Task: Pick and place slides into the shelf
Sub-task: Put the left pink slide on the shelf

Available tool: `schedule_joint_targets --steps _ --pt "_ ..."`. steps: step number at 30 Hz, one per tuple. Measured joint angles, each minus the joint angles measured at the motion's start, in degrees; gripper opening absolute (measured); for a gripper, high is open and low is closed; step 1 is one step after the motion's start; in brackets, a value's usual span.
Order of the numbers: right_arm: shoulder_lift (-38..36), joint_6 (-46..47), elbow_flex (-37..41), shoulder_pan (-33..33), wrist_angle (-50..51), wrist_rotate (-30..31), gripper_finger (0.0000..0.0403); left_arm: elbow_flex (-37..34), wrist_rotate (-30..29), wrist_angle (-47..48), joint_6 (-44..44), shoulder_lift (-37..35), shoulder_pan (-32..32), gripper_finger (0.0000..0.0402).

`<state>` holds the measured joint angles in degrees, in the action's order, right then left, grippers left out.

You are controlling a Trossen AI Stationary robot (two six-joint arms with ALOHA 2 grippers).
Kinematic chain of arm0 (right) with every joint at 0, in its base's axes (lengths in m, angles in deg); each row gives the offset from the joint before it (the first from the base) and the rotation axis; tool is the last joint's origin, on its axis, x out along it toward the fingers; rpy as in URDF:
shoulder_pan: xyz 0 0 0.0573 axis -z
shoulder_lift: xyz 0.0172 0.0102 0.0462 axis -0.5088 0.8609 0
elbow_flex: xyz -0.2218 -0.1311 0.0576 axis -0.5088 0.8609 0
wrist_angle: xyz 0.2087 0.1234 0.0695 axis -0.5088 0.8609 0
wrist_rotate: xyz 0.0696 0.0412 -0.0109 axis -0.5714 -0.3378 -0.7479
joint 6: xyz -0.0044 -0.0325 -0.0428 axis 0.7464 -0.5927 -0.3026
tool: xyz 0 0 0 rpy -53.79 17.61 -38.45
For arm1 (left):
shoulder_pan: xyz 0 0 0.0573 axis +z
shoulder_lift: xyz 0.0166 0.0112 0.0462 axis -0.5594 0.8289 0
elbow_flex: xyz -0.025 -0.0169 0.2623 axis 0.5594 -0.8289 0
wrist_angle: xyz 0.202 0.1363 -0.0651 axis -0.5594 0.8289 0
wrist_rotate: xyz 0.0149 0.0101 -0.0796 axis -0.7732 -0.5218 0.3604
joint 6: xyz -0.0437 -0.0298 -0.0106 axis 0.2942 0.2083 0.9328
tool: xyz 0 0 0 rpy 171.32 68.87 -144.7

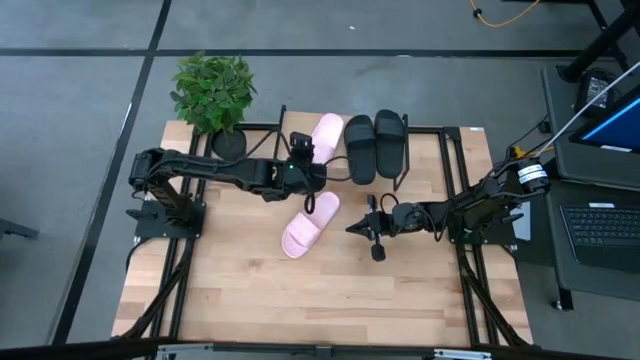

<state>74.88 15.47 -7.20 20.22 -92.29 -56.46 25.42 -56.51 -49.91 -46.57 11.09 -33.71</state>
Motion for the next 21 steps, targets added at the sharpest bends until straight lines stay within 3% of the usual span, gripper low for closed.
schedule_joint_targets --steps 4,10,16,21 --pt "0.00 0.00 0.00 0.00 0.00 0.01 0.0010 0.00 -0.56 0.03 0.56 -0.02 -1.34 0.0115" --pt "0.00 1.29 0.00 0.00 0.04 0.01 0.0010 -0.01 -0.82 2.03 8.63 -0.59 -3.24 0.0103" --pt "0.00 1.31 0.02 0.00 0.54 0.02 0.0010 0.02 -6.44 2.07 11.01 -4.04 -5.37 0.0087" --pt "0.02 1.53 0.02 -0.04 0.86 0.01 0.0010 0.02 -2.00 3.14 16.75 -11.06 -6.92 0.0079"
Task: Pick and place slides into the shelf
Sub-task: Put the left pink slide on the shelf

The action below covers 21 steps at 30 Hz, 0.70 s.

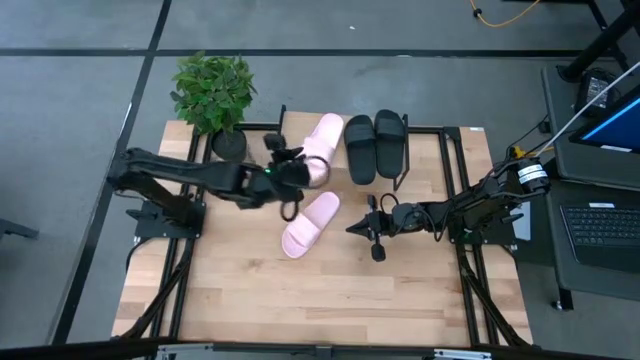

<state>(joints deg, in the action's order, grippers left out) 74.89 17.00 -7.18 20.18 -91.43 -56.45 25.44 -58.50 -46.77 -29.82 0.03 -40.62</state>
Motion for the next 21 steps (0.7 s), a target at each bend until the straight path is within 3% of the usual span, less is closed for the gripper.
schedule_joint_targets --steps 5,8,11,15,21 --pt "0.01 -0.09 0.00 -0.94 -0.10 0.01 0.0010 -2.81 13.32 1.40 10.67 -7.92 -0.21 0.0073" --pt "-0.01 -0.17 0.00 -1.44 -0.20 -0.01 0.0010 -9.57 12.47 -3.65 12.11 -11.18 -1.77 0.0072" --pt "0.01 -0.21 0.00 -1.48 -0.29 0.01 0.0010 -16.78 11.06 -14.78 11.25 -13.75 -3.29 0.0072" --pt "0.01 -0.29 0.00 -1.47 -1.11 0.02 0.0010 -23.90 14.49 -26.29 10.62 -14.45 -3.66 0.0072" --pt "0.00 -0.31 0.00 -1.47 -1.51 0.03 0.0010 -30.90 18.97 -29.20 10.79 -14.47 -2.34 0.0072"
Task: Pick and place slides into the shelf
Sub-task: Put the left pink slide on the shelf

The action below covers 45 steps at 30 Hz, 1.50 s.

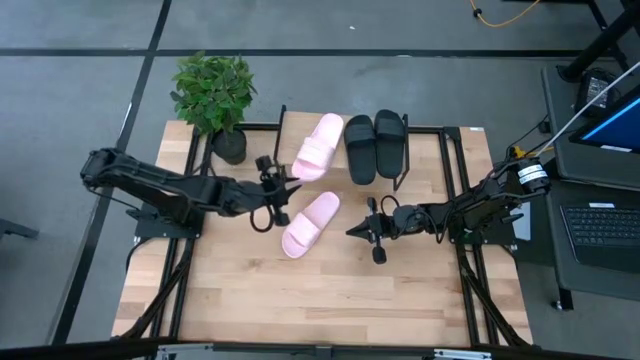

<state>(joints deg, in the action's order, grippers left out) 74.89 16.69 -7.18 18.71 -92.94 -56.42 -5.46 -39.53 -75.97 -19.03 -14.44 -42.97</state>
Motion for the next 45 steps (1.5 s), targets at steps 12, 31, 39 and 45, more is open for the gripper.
schedule_joint_targets --steps 12,31,39,45 --pt "0.01 -0.19 0.00 0.00 0.03 0.00 0.0010 -3.98 2.47 -11.70 -0.13 -0.02 2.77 0.0072" --pt "0.01 -0.21 0.00 0.01 0.28 0.01 0.0010 -4.02 2.80 -13.49 -0.63 8.00 11.26 0.0072" --pt "0.01 -0.23 0.00 0.02 0.45 0.02 0.0010 -4.02 0.76 -13.40 -3.45 8.00 11.93 0.0072" --pt "0.01 -0.25 0.00 0.02 0.52 0.02 0.0010 -4.02 -3.36 -12.15 -5.79 8.00 11.63 0.0072"
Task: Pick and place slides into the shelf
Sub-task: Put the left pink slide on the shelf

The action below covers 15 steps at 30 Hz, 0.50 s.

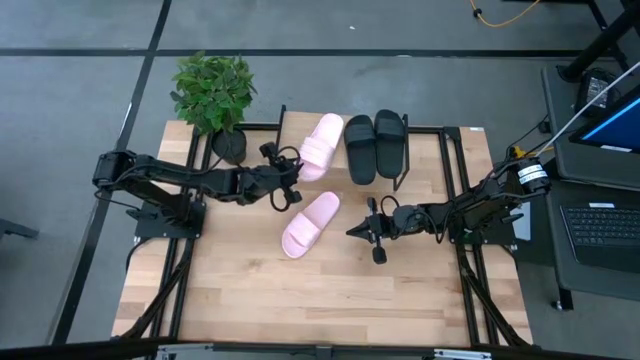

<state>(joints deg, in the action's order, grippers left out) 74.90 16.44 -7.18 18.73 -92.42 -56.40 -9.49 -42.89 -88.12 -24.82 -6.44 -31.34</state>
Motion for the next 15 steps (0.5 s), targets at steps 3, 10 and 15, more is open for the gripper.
schedule_joint_targets --steps 3,10,15 --pt "0.00 0.00 0.00 0.00 0.04 -0.02 0.0010 0.00 -0.57 0.70 -0.68 0.00 -0.44 0.0072" --pt "0.00 -0.13 0.00 0.00 0.07 0.00 0.0010 0.00 -0.57 3.00 -0.70 0.00 -0.53 0.0072" --pt "0.00 -0.15 0.00 0.00 0.07 0.00 0.0010 0.00 -1.80 3.90 -0.92 0.00 -0.30 0.0072"
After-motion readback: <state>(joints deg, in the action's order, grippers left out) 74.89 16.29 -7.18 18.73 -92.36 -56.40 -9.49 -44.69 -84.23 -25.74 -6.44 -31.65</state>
